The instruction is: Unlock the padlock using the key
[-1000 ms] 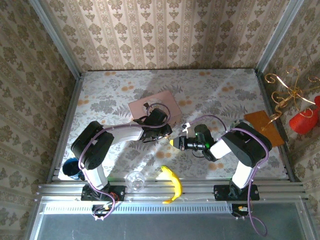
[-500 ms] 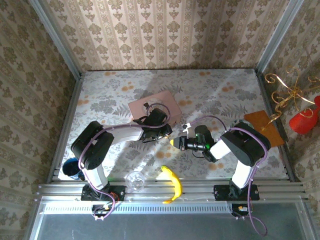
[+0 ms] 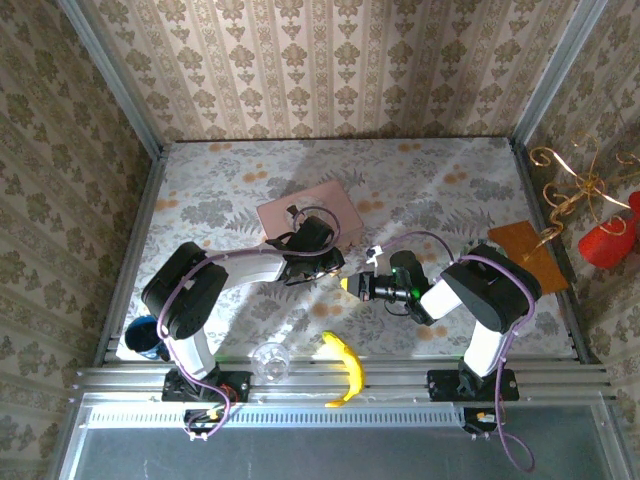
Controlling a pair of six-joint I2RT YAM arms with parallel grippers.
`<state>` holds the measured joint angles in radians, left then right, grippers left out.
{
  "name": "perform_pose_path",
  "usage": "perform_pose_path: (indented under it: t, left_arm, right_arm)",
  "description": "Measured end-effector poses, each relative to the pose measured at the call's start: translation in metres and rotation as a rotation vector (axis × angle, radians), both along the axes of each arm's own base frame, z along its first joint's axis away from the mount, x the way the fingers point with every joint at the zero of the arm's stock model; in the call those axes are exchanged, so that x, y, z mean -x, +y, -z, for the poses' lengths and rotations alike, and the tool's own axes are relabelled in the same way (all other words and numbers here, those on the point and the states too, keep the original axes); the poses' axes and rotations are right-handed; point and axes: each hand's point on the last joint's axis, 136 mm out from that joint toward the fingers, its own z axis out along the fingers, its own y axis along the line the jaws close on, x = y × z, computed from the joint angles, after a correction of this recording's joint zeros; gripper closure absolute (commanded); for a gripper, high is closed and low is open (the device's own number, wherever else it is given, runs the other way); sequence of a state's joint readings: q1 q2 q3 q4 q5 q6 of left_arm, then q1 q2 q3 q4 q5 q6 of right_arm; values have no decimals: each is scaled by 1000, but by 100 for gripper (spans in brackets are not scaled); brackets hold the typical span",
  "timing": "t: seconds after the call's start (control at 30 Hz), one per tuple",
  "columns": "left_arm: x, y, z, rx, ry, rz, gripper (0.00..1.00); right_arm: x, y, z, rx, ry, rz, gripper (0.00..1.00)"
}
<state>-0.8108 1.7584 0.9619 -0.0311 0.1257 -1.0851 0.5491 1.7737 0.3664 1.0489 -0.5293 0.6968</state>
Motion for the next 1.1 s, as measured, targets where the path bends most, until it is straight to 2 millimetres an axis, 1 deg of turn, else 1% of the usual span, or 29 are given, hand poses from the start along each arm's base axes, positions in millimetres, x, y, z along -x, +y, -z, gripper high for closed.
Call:
perform_pose_path:
  t: [0.7,1.1]
  left_arm:
    - [-1,-2,0,17,-9,3,100]
    - [-1,-2,0,19,-8,4,100]
  right_arm:
    - [-5,-1,-2,-54,57,38,100]
    - [-8,-1,-5,-54,82,50,100]
